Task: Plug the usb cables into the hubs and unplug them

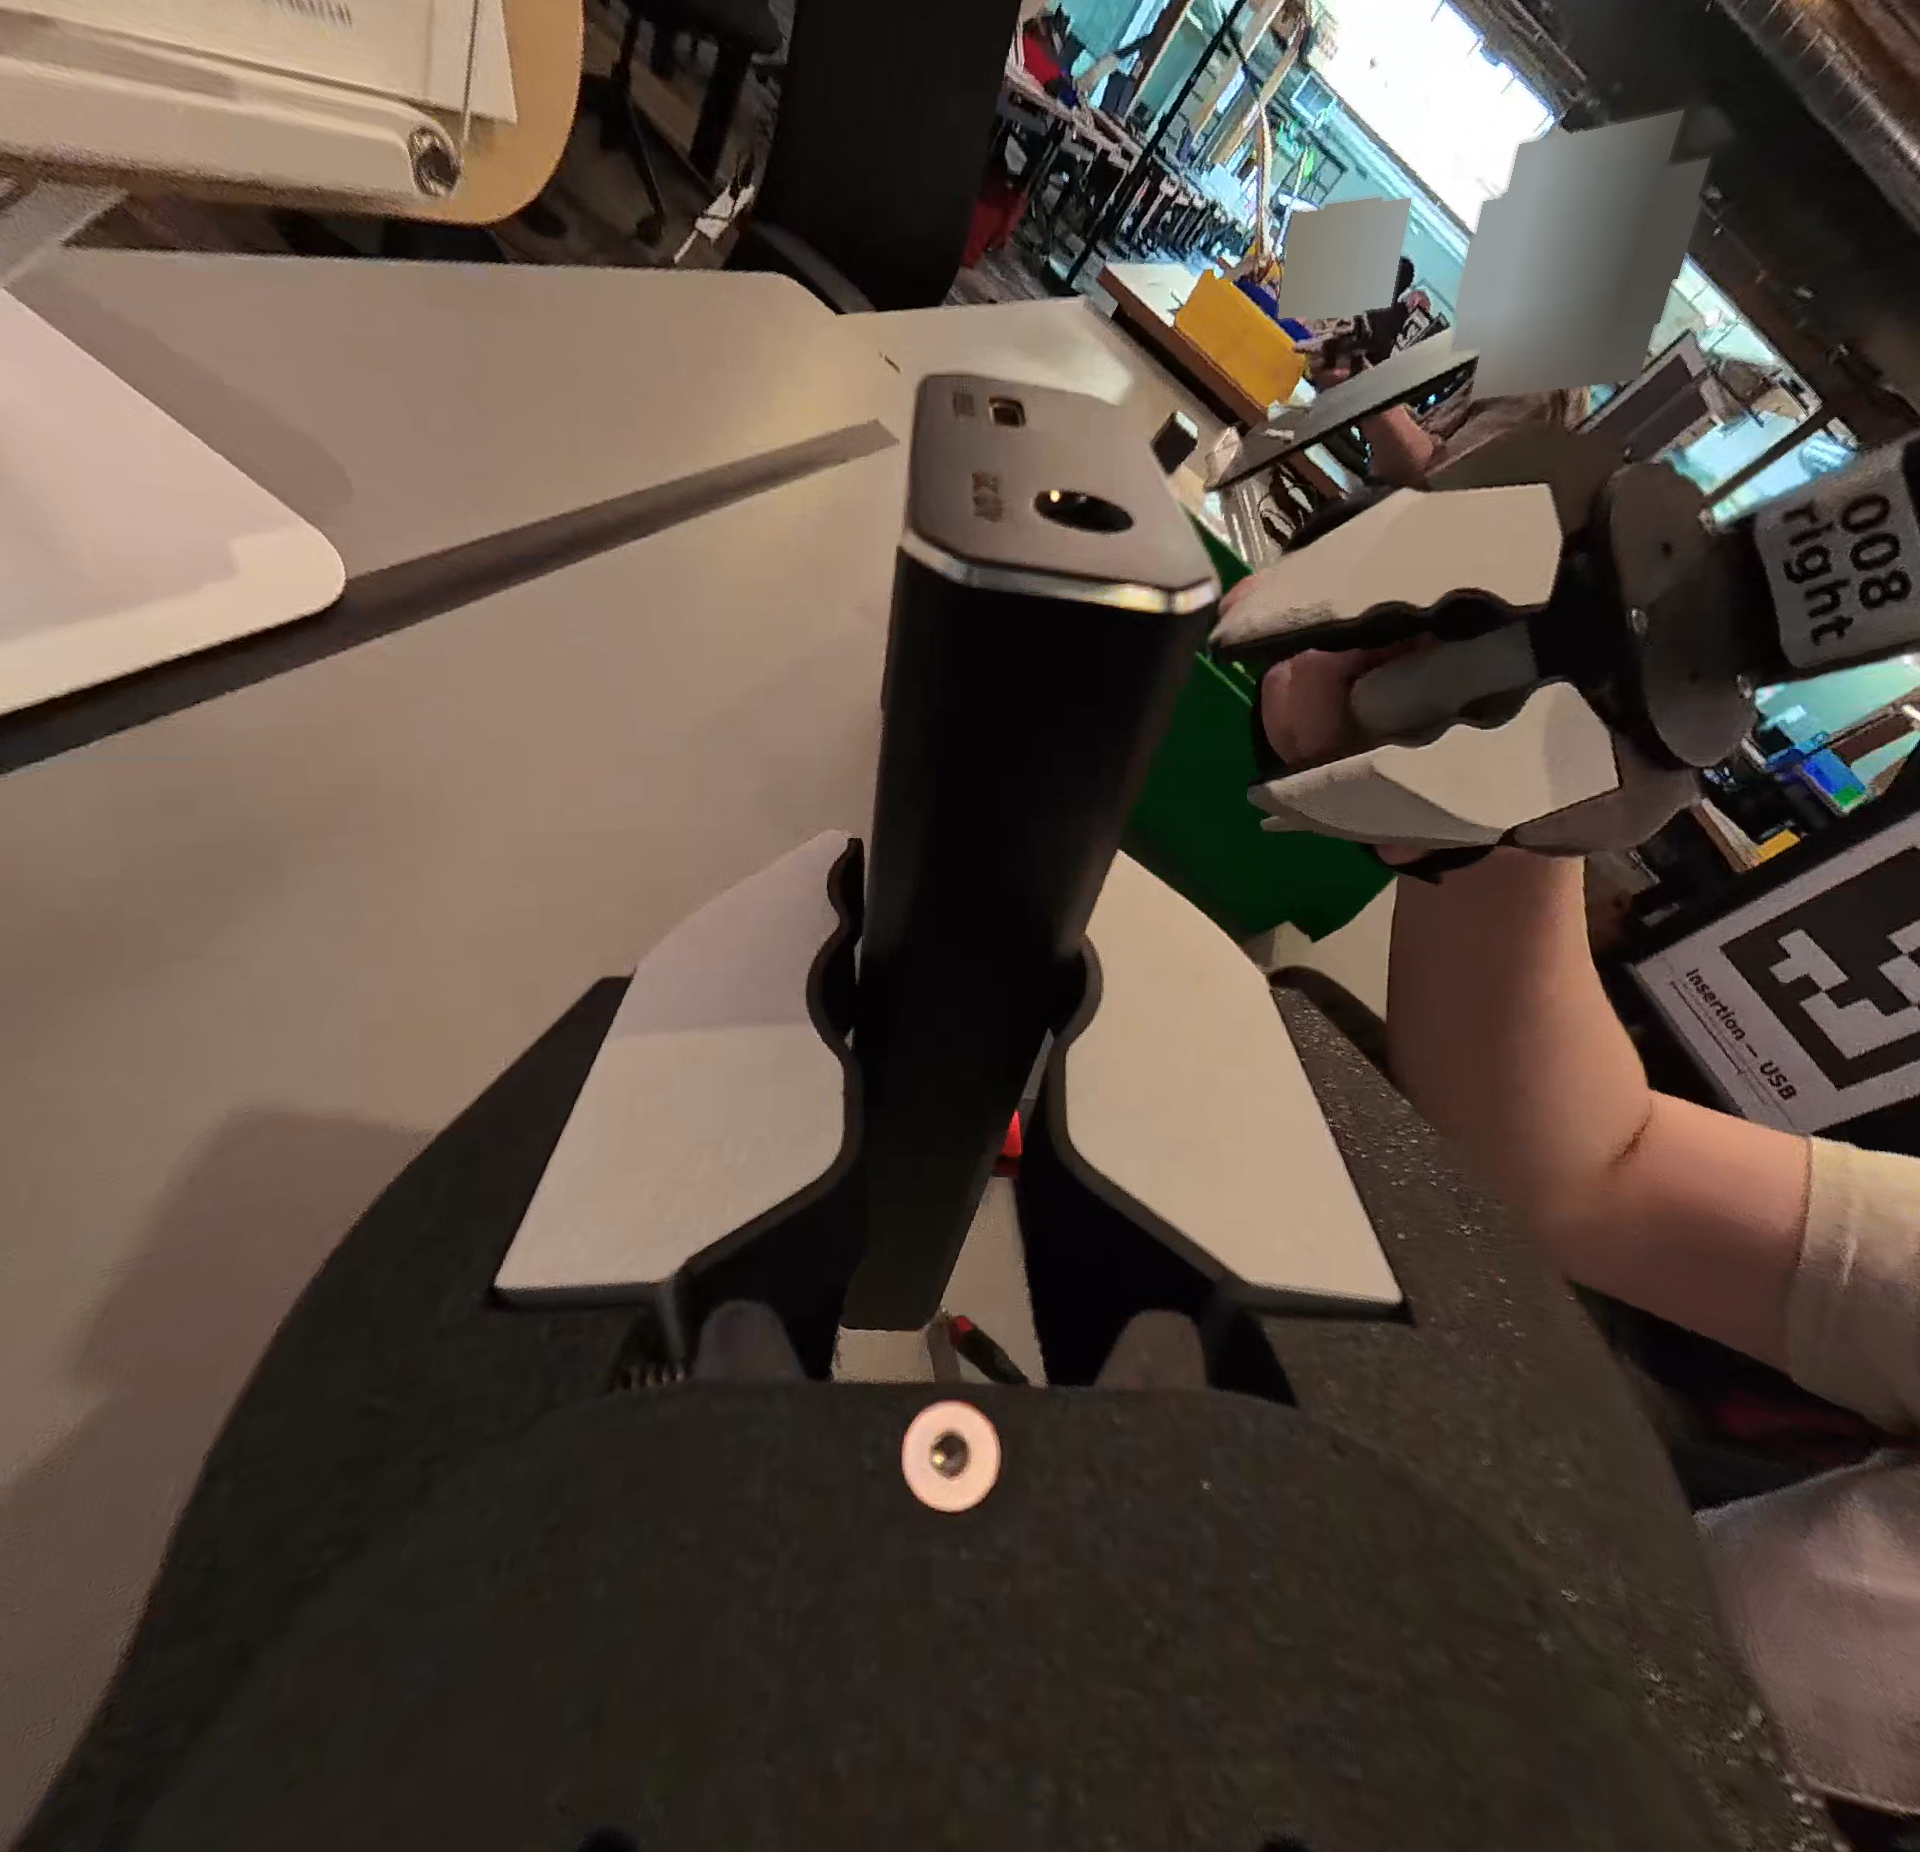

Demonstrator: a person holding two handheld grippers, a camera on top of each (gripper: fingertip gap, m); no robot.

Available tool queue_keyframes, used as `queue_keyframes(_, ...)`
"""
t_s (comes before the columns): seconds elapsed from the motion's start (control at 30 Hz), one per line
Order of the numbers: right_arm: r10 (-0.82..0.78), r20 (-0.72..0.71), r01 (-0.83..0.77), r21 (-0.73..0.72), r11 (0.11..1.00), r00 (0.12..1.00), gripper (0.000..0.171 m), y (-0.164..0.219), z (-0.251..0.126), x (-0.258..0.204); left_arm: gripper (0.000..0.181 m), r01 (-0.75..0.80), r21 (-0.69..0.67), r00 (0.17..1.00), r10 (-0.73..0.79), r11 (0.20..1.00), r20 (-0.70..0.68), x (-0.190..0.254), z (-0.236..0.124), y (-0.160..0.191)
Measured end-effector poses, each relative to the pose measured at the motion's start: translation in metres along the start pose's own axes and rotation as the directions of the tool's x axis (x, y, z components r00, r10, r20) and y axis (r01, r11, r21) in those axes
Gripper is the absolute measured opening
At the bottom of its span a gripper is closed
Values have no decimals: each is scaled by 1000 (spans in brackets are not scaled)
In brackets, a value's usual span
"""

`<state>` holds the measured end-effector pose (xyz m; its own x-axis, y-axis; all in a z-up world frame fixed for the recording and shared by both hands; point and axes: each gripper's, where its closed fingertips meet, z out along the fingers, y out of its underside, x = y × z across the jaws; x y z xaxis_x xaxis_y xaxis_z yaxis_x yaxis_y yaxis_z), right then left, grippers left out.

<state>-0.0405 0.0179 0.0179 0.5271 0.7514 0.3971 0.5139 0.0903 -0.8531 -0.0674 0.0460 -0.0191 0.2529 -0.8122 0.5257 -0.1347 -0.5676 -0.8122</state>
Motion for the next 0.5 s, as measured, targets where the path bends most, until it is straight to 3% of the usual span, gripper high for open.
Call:
queue_keyframes(0.3,15,25,-14,-34,999,1000,24,15,13,-4,31,-361,-34,932,362,932,23,-4,15,23)
queue_keyframes(0.5,26,11,-26,-22,999,1000,24,15,10,2,31,-367,-11,928,367,930,61,-17,20,30)
